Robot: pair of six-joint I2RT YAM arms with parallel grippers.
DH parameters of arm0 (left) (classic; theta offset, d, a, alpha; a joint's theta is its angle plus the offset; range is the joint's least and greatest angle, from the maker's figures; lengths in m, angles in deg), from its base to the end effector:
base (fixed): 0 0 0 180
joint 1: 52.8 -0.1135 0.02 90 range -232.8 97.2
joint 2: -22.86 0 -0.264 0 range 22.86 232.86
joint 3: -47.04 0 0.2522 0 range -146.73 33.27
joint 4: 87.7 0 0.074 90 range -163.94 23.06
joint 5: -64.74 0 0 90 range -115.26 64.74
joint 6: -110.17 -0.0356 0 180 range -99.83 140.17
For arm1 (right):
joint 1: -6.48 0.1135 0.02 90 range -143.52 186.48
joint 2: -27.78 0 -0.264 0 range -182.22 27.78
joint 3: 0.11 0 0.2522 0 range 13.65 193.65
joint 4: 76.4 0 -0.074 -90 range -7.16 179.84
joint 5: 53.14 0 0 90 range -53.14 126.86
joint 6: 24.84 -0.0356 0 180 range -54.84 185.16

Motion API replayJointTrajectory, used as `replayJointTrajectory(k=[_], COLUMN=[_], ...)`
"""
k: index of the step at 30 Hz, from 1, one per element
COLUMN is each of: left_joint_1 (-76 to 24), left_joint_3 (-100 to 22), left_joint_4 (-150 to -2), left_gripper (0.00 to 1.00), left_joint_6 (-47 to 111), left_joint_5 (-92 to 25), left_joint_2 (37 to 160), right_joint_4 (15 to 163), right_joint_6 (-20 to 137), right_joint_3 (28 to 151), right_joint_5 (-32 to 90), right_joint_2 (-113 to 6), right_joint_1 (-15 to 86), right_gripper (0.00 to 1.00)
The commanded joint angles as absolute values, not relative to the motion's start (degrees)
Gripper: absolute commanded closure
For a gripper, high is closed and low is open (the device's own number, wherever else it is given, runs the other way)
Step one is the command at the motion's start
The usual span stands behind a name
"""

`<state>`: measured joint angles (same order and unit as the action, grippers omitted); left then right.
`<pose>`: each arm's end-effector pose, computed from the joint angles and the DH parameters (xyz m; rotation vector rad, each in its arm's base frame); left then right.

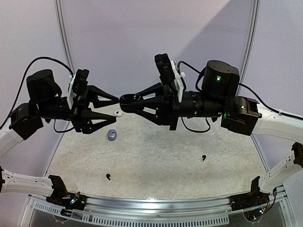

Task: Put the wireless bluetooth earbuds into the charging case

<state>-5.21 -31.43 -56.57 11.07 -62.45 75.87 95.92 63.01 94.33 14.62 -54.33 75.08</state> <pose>0.1127 -0.1553 0.4227 1.2499 1.2372 -1.0365 0.1103 0.3184 0.4375 -1.1619 1.1514 1.2609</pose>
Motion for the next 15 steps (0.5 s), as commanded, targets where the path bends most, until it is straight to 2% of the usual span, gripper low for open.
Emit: replayJointTrajectory(k=[1,3,8,15], left_joint_1=[-5.78,-5.78,-5.54,-4.37], left_joint_3=[-28.66,-27.94,-26.14,-25.48], left_joint_4=[-69.66,-72.37,-78.48,-80.29], left_gripper=[0.36,0.37,0.48,0.70], left_joint_6=[22.20,23.65,26.32,26.14], left_joint_5=[-72.00,-73.05,-73.16,-72.04], left_joint_2=[78.05,78.42,78.57,78.85], right_joint_4=[97.60,97.98,98.91,100.12], right_joint_6=[67.38,67.77,67.63,66.60], right_joint_3=[97.41,97.81,97.85,97.99], right_joint_5=[10.54,10.81,12.18,14.79], right_joint_2=[-56.84,-57.27,-57.95,-58.89], right_joint_1=[75.07,75.04,75.11,75.04], right_gripper=[1.00,1.00,1.00,1.00])
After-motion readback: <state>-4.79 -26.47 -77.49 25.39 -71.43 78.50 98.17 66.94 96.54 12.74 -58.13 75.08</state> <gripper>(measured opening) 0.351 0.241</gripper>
